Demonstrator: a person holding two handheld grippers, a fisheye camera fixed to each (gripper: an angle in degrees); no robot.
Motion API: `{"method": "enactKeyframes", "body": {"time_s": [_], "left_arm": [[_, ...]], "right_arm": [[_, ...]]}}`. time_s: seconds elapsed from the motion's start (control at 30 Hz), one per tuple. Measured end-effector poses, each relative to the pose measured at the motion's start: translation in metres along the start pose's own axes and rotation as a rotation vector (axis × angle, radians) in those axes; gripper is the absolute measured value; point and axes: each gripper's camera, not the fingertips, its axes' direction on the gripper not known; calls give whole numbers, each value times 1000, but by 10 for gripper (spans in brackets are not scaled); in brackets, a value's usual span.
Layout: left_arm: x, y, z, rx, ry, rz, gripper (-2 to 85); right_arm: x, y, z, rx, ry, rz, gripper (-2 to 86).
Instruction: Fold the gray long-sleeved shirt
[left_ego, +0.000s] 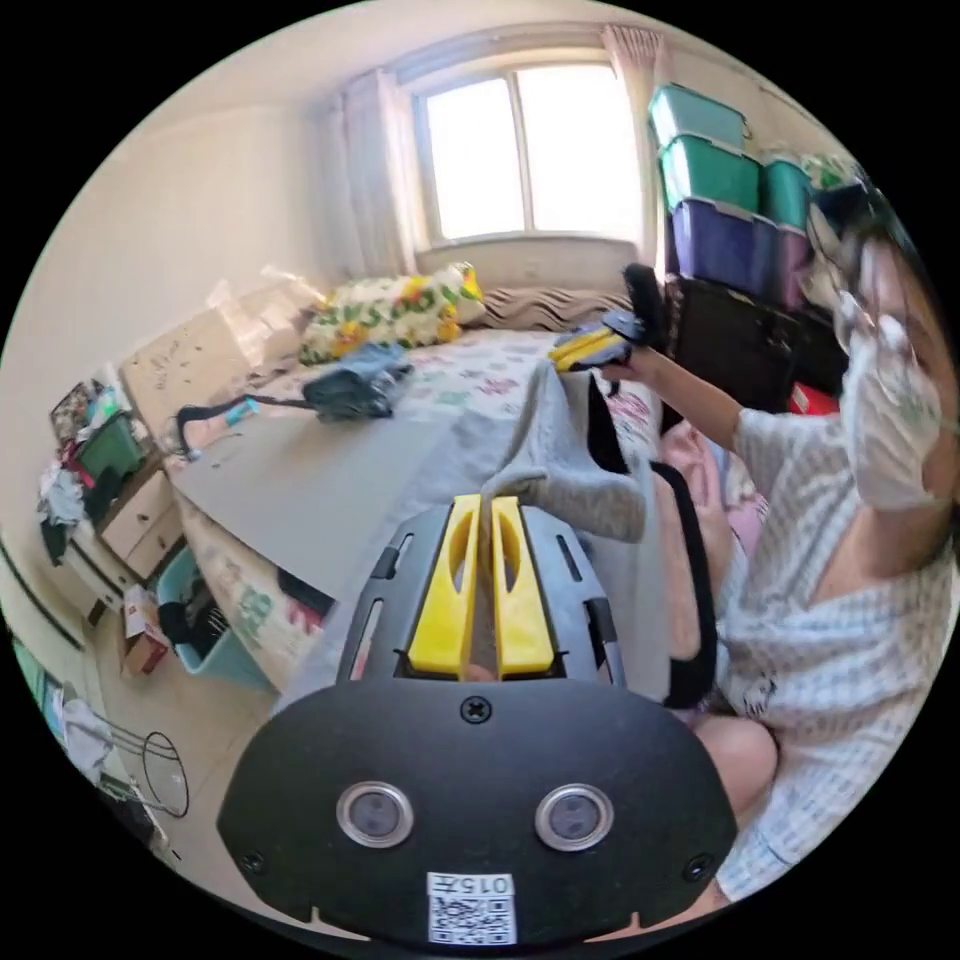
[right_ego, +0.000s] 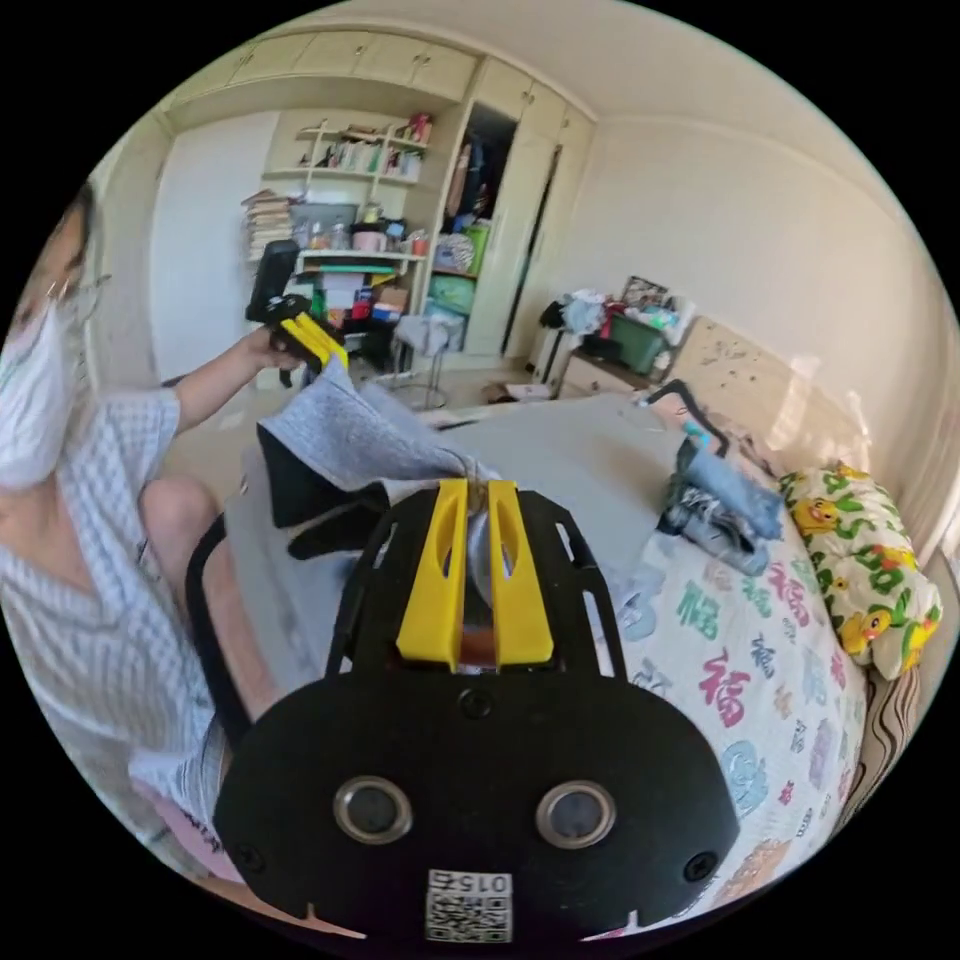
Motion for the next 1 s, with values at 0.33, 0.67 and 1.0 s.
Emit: {"method": "enactKeyframes", "body": {"time_s": [0.33,0.67,1.0], "left_arm": [[-70,75,-56,159,-237,-378,97],[34,347,-122,60,-90,-810,142],[58,322,-103,-21,-38,-696,97]], "right_arm": [[117,-69,10,12,-66,276,127],[153,122,-64,-165,-218,590,149],[178,100,-59,-237,-285,507,64]]}}
